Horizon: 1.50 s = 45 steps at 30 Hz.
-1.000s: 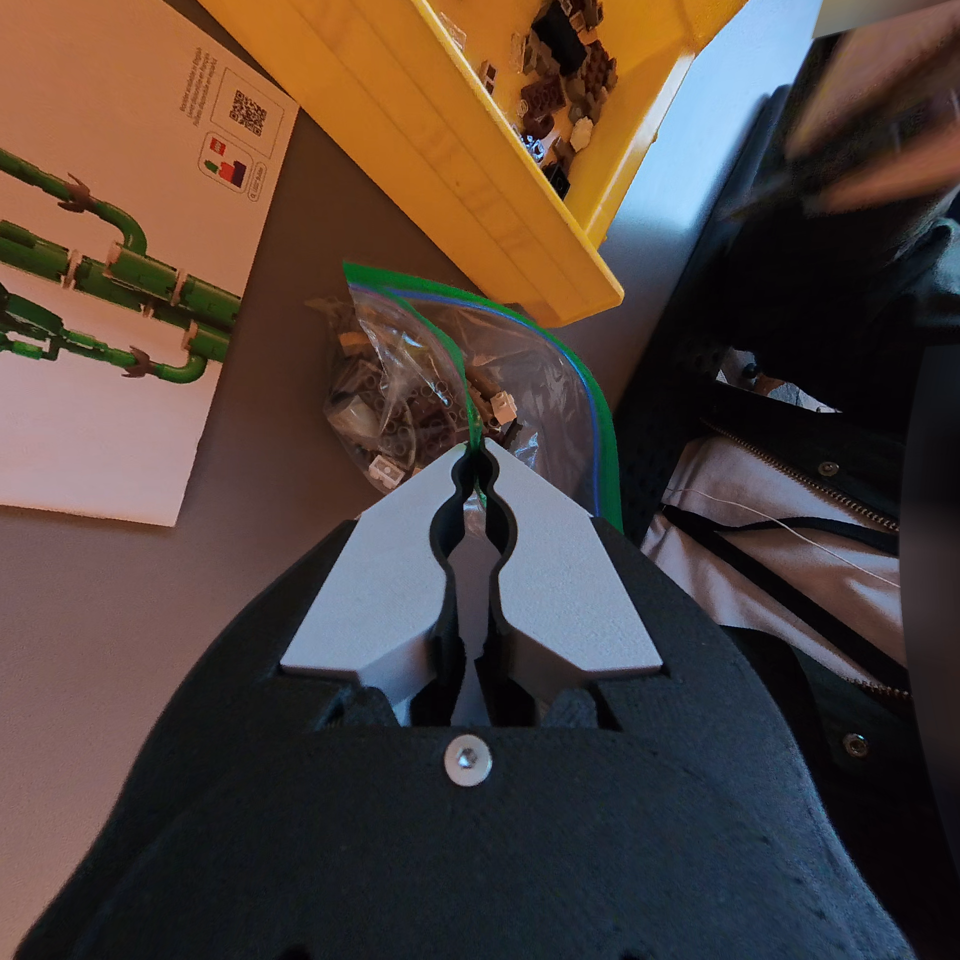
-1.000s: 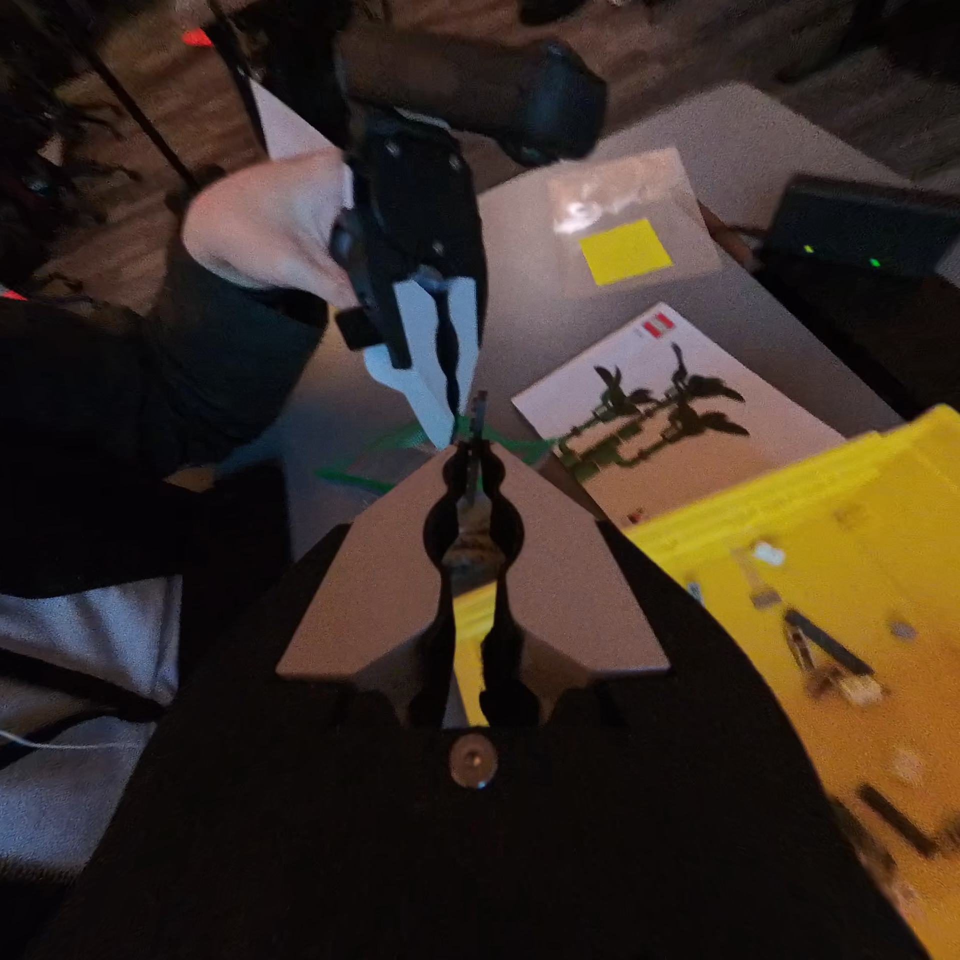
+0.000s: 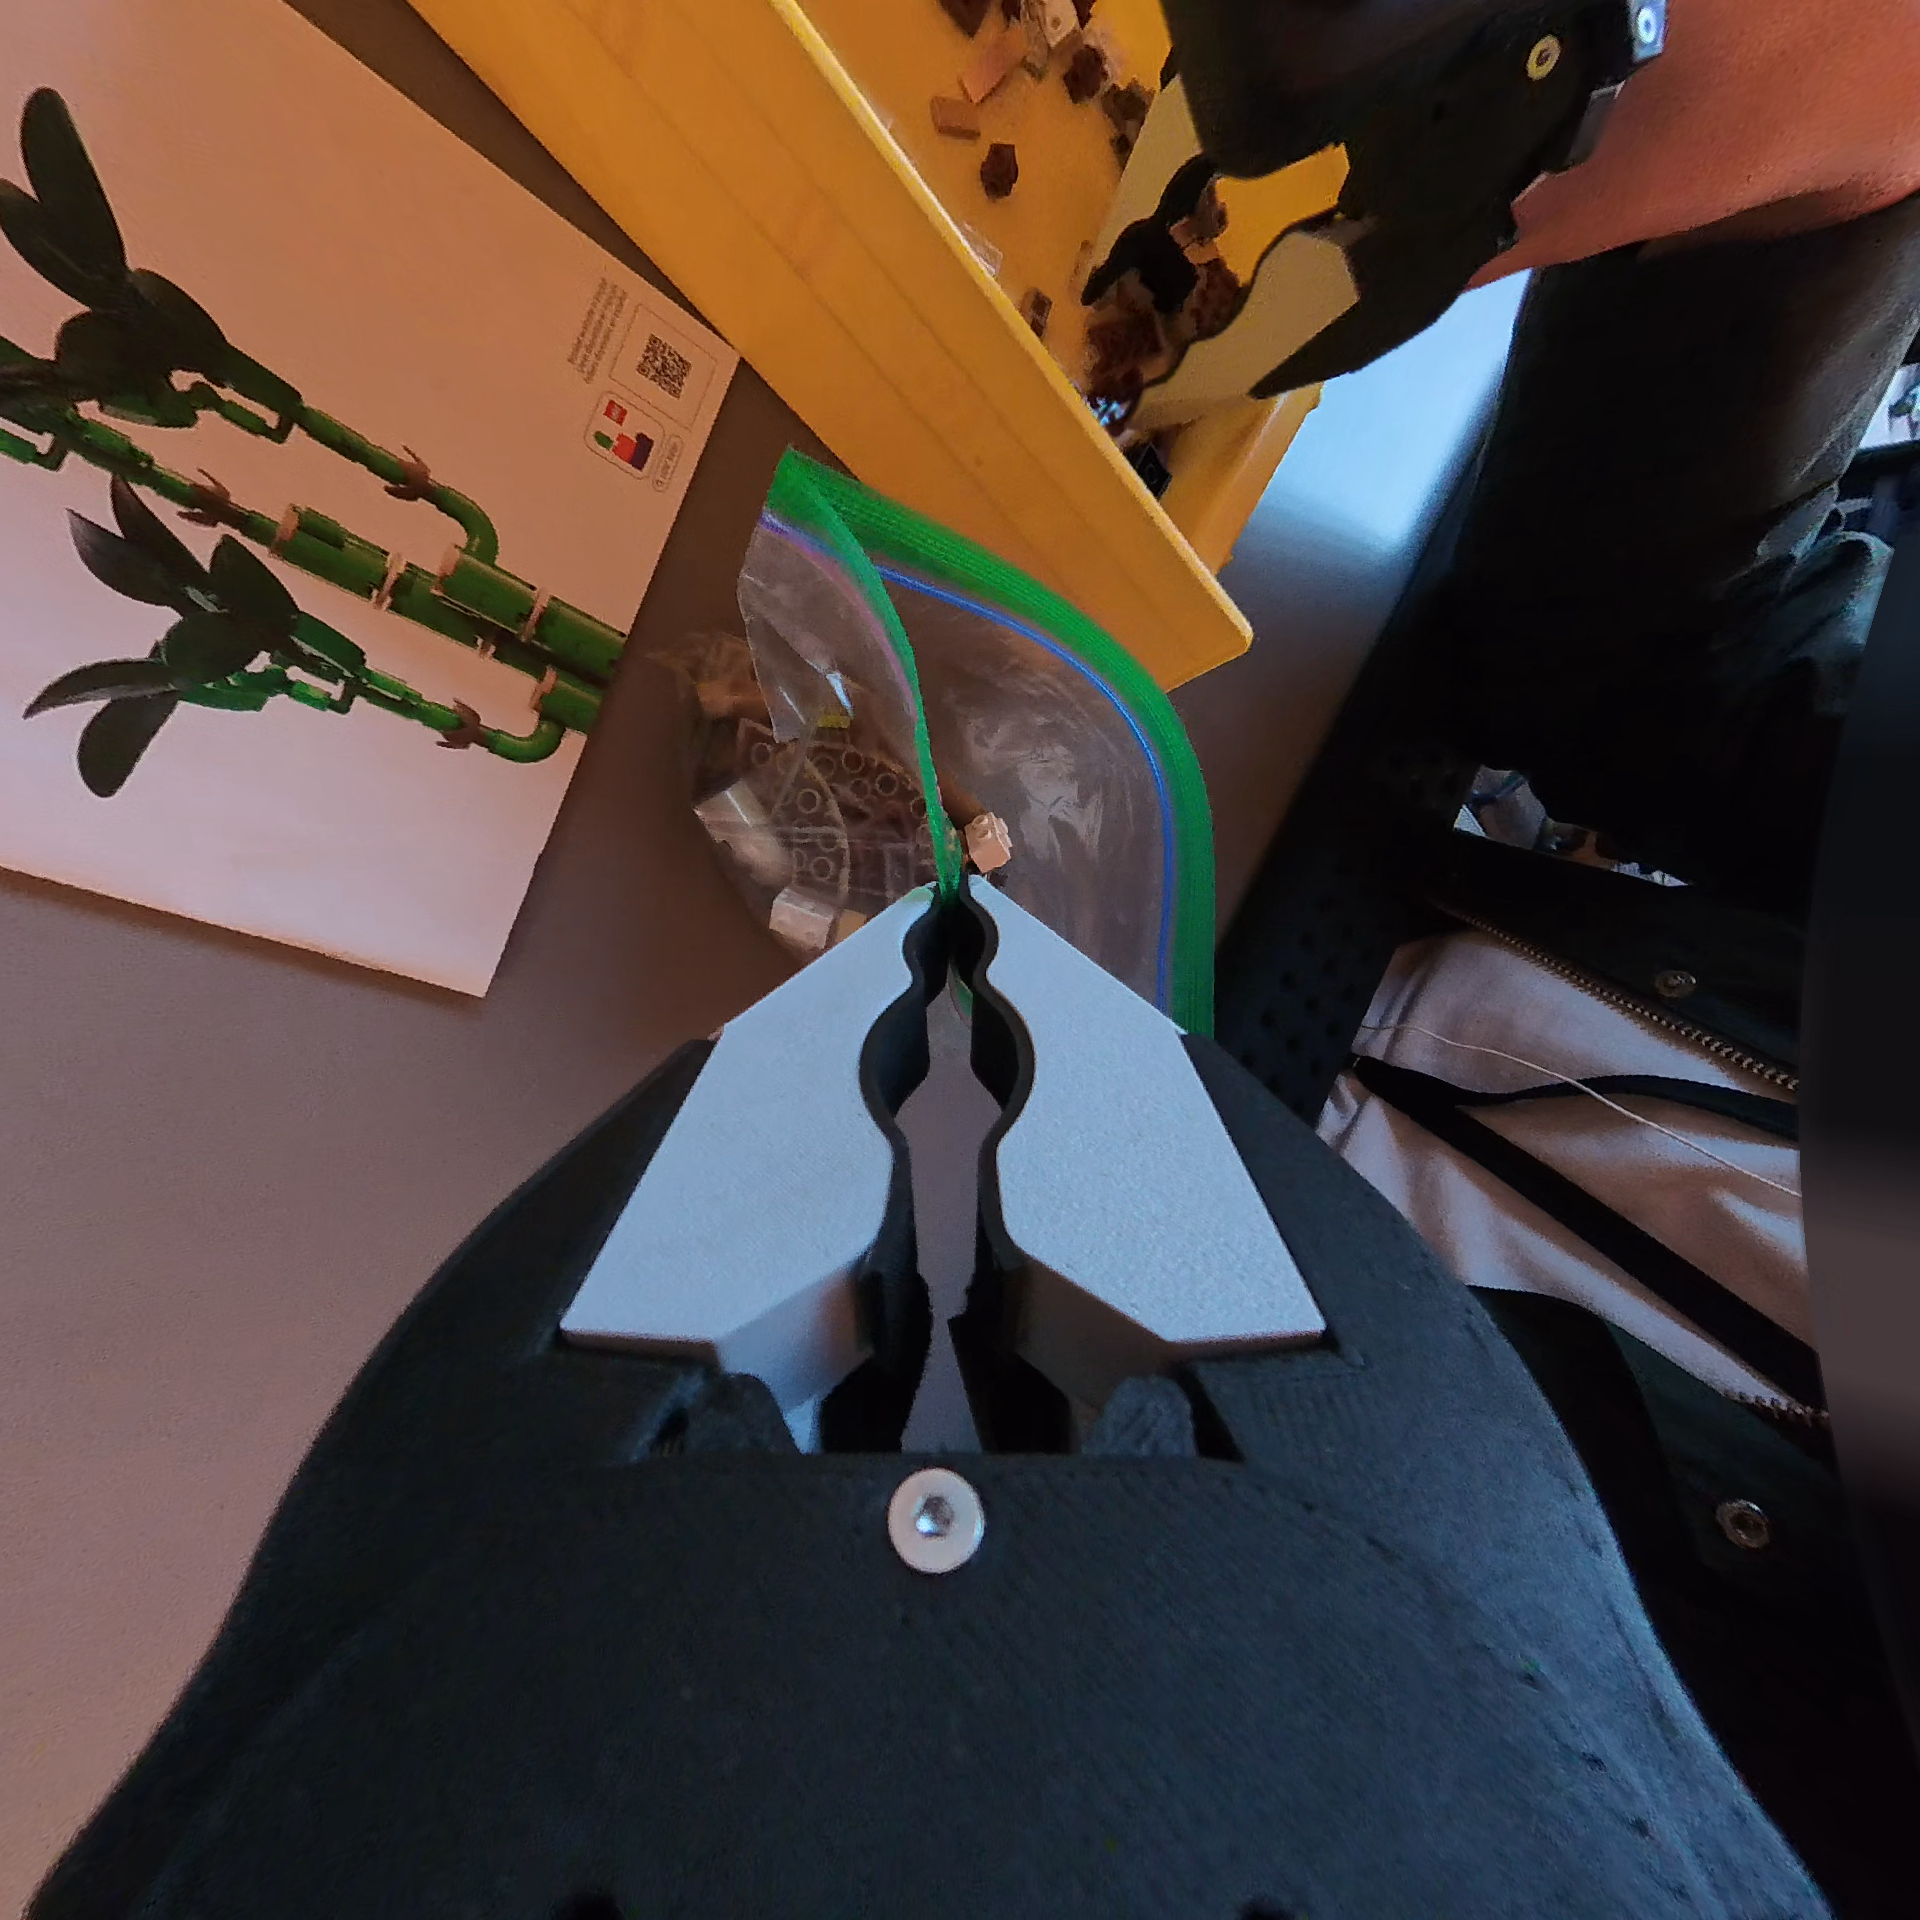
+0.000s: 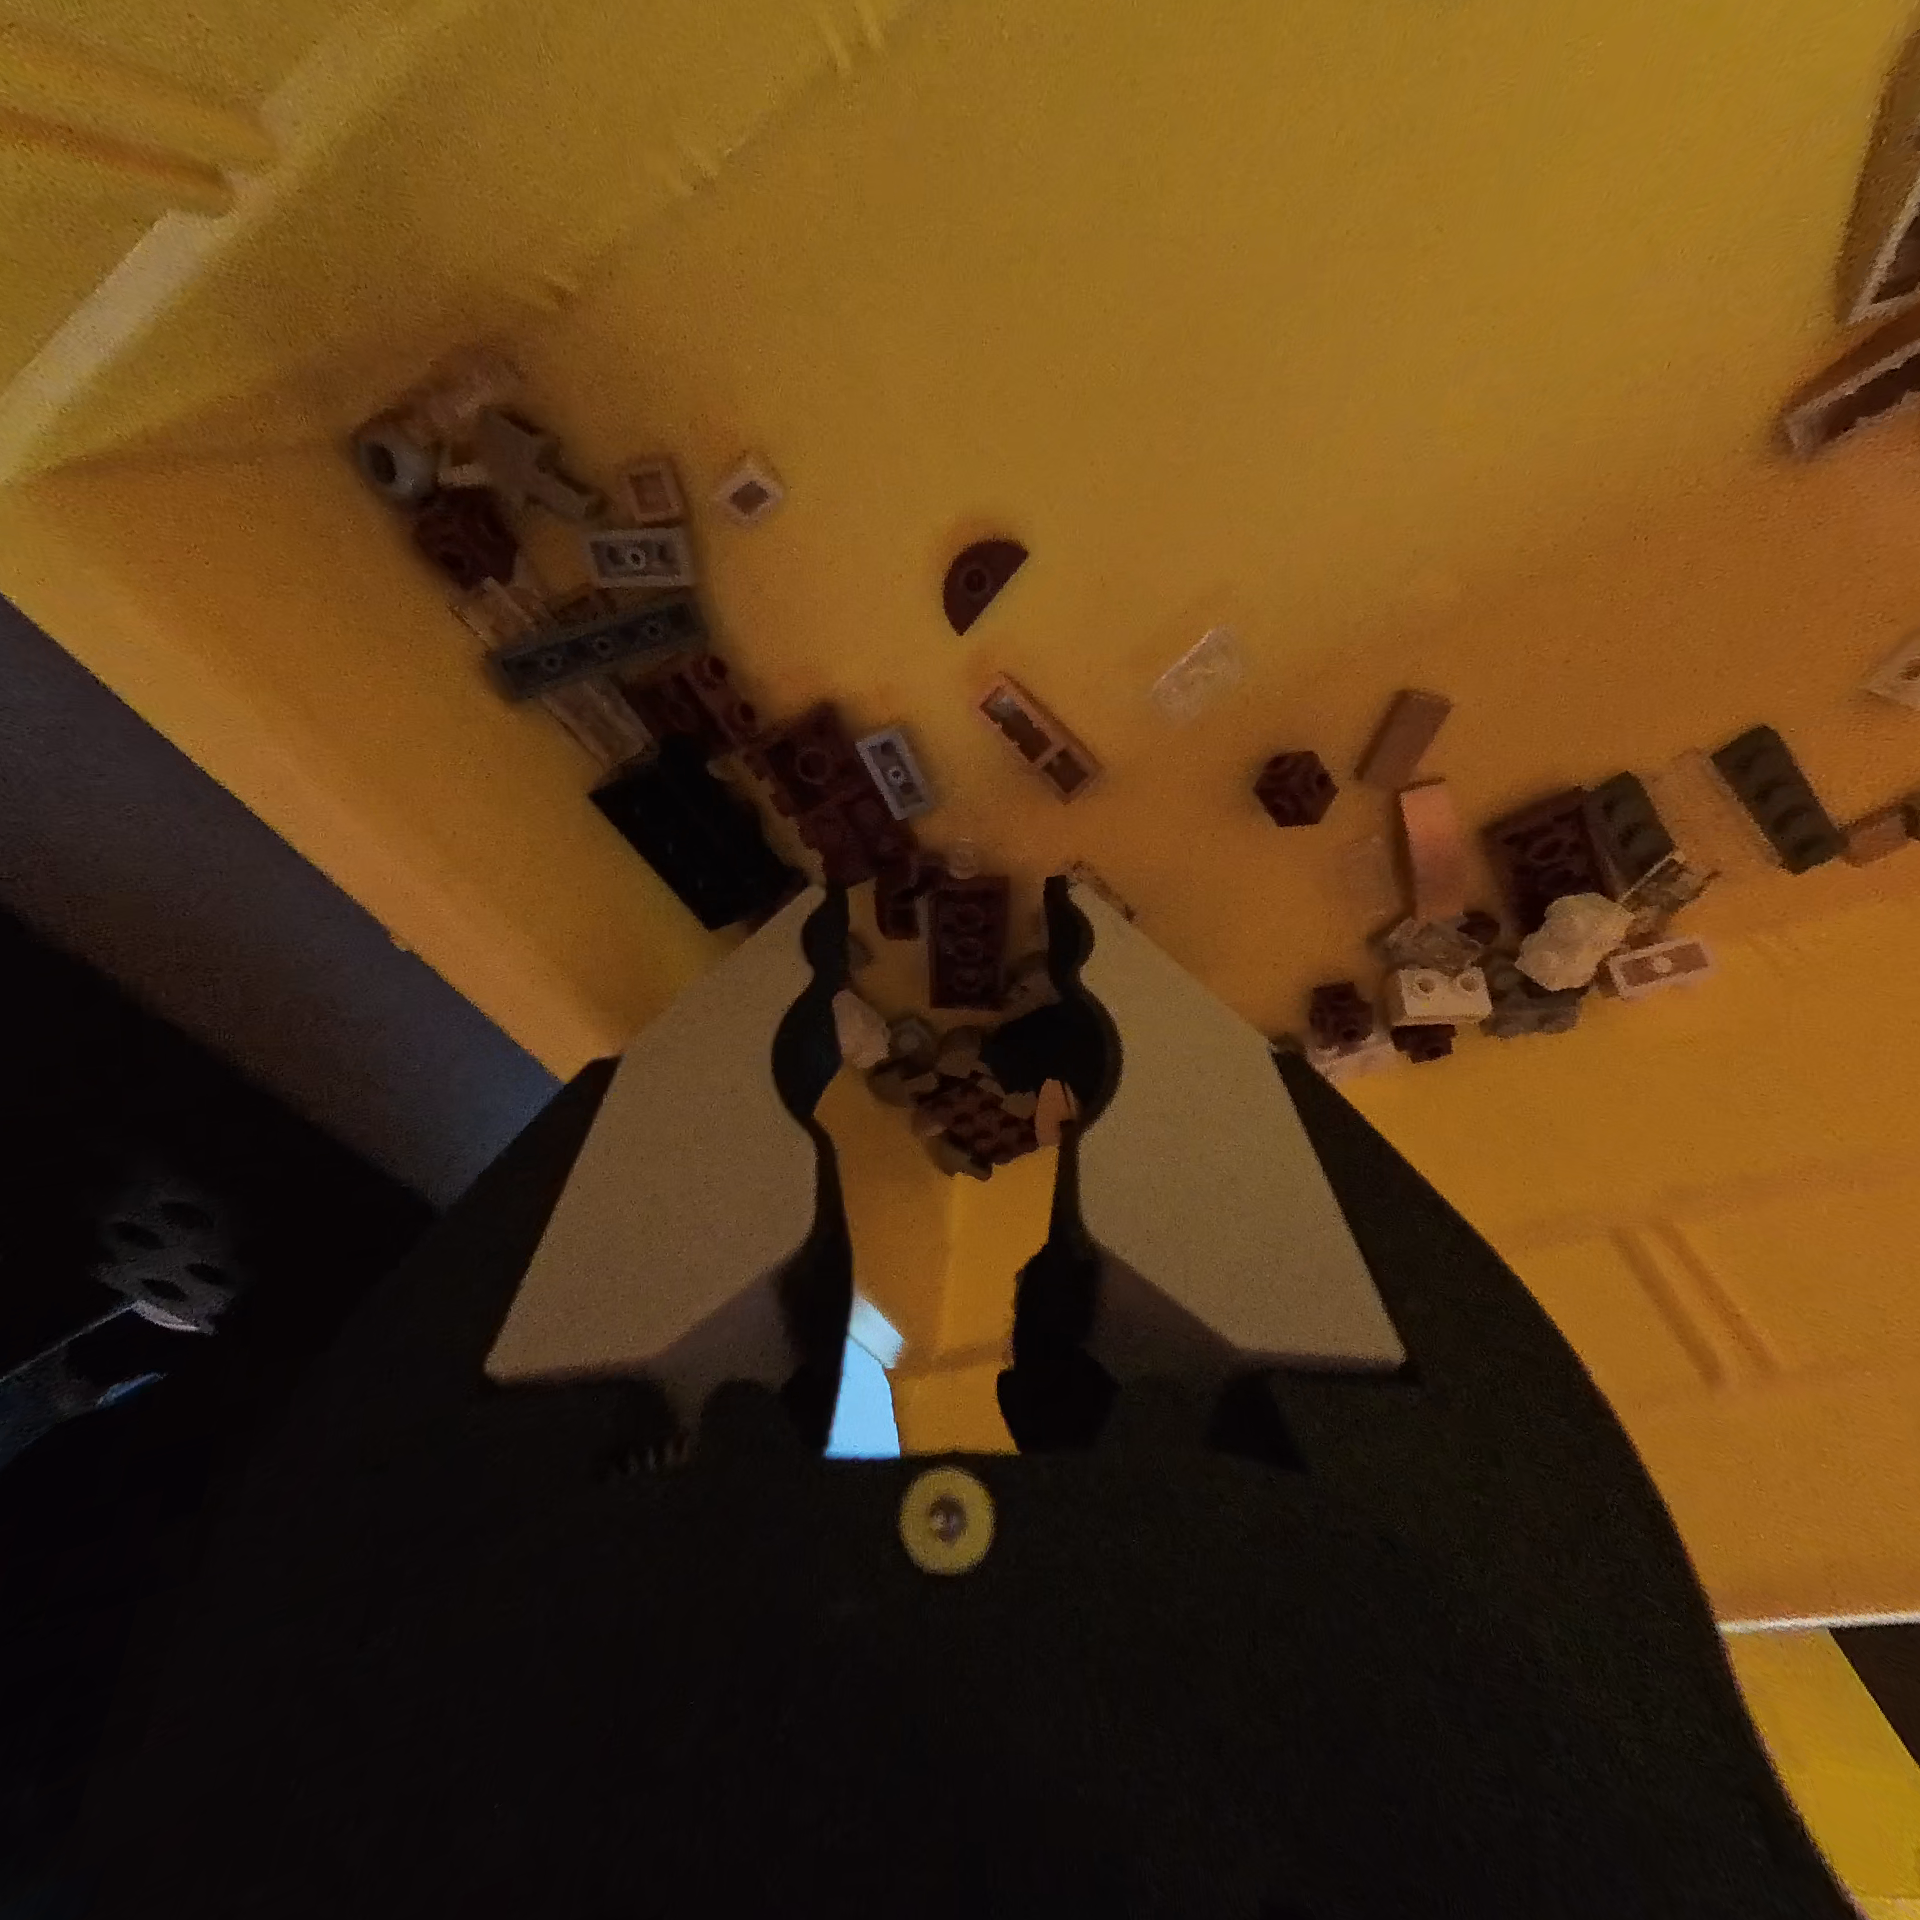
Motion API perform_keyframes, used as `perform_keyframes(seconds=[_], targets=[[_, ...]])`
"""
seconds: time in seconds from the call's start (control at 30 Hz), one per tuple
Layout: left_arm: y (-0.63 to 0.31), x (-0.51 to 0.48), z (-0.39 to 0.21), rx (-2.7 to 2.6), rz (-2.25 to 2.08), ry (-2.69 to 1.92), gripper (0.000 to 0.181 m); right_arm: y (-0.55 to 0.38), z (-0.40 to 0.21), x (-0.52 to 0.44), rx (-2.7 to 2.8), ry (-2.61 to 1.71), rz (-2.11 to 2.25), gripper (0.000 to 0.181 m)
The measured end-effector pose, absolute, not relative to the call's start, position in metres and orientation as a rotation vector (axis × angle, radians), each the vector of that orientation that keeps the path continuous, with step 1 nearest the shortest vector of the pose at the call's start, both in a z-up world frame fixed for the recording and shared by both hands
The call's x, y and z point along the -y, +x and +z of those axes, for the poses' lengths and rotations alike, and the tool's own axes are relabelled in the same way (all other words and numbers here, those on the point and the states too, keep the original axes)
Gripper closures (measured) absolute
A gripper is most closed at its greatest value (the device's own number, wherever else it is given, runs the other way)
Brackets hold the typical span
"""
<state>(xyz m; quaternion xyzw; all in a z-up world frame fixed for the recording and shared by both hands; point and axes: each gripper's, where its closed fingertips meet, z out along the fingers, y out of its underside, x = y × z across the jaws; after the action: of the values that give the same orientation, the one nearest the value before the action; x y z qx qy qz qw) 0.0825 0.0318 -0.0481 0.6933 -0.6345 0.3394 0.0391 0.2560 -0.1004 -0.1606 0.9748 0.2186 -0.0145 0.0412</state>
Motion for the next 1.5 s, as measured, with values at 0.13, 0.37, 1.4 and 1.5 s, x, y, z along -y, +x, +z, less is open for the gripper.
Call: perform_keyframes(seconds=[0.13, 0.37, 1.4, 1.5], targets=[[0.083, -0.031, -0.048, 1.947, 1.038, 2.123, 0.181, 0.244, -0.160, 0.106, -0.689, 2.941, -0.107, 0.170], [0.082, -0.030, -0.050, 1.943, 1.029, 2.118, 0.181, 0.247, -0.161, 0.112, -0.784, 2.907, -0.100, 0.181], [0.082, -0.026, -0.055, 1.937, 1.008, 2.094, 0.181, 0.242, -0.122, 0.079, -1.115, 3.092, 0.029, 0.164], [0.085, -0.023, -0.054, 1.945, 1.021, 2.083, 0.181, 0.209, -0.070, 0.044, -1.277, 3.374, -0.038, 0.163]])
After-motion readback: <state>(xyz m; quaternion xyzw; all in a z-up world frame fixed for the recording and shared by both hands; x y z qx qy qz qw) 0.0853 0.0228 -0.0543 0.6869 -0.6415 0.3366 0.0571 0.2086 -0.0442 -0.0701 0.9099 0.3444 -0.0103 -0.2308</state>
